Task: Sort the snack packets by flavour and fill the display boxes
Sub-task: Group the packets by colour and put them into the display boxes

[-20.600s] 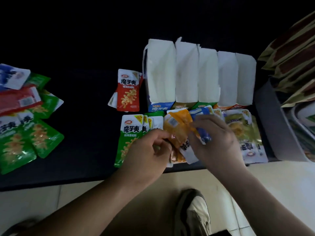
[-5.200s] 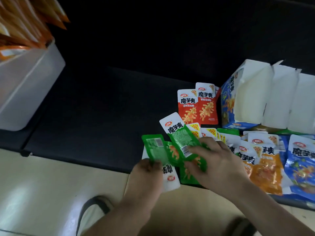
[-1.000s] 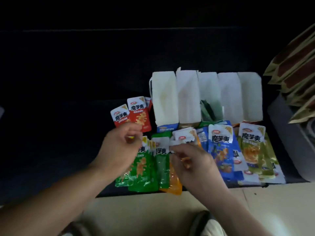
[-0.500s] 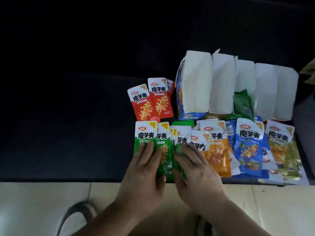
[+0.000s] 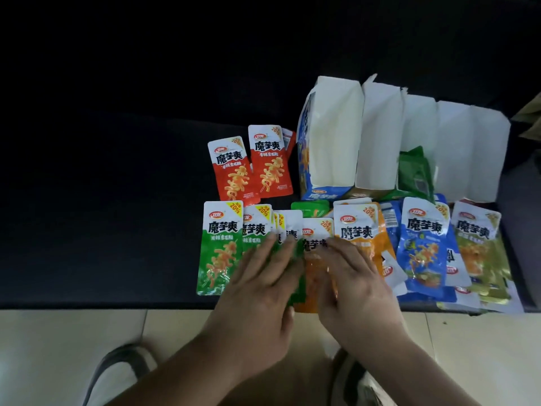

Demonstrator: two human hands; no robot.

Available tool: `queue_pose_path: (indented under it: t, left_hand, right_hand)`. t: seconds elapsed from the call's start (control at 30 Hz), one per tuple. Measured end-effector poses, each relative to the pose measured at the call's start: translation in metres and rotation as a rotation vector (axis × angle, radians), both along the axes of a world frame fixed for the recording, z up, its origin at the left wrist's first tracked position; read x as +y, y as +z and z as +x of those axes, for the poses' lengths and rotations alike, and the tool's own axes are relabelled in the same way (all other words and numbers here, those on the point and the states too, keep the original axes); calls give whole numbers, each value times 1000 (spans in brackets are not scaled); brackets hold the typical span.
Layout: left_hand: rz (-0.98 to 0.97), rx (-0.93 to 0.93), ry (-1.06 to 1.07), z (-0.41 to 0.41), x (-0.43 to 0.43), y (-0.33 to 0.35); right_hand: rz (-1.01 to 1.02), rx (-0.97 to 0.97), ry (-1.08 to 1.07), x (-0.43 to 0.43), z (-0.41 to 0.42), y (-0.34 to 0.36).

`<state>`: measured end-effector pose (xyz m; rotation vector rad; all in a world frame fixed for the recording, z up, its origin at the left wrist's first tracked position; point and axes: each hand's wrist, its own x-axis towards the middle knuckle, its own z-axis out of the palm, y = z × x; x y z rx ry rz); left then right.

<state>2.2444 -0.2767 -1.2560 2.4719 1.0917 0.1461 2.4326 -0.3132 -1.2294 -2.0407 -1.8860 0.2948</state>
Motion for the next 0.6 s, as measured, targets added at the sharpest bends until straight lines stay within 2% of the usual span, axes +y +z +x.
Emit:
queue_pose_path:
  t: [0.1, 0.23, 0.37, 0.6]
  left_hand:
    - [36, 133, -124, 18, 6, -7]
    - [78, 246, -85, 14, 3, -11]
    - [114, 250, -52, 2, 2, -12]
    - [116, 149, 81, -15, 8, -15]
  right_hand:
    - [-64, -63, 11, -5, 12, -7]
    - [-26, -38, 55, -9, 27, -16]
    - [-18, -88, 83, -8, 43, -20]
    - [-55, -153, 105, -7, 41, -24]
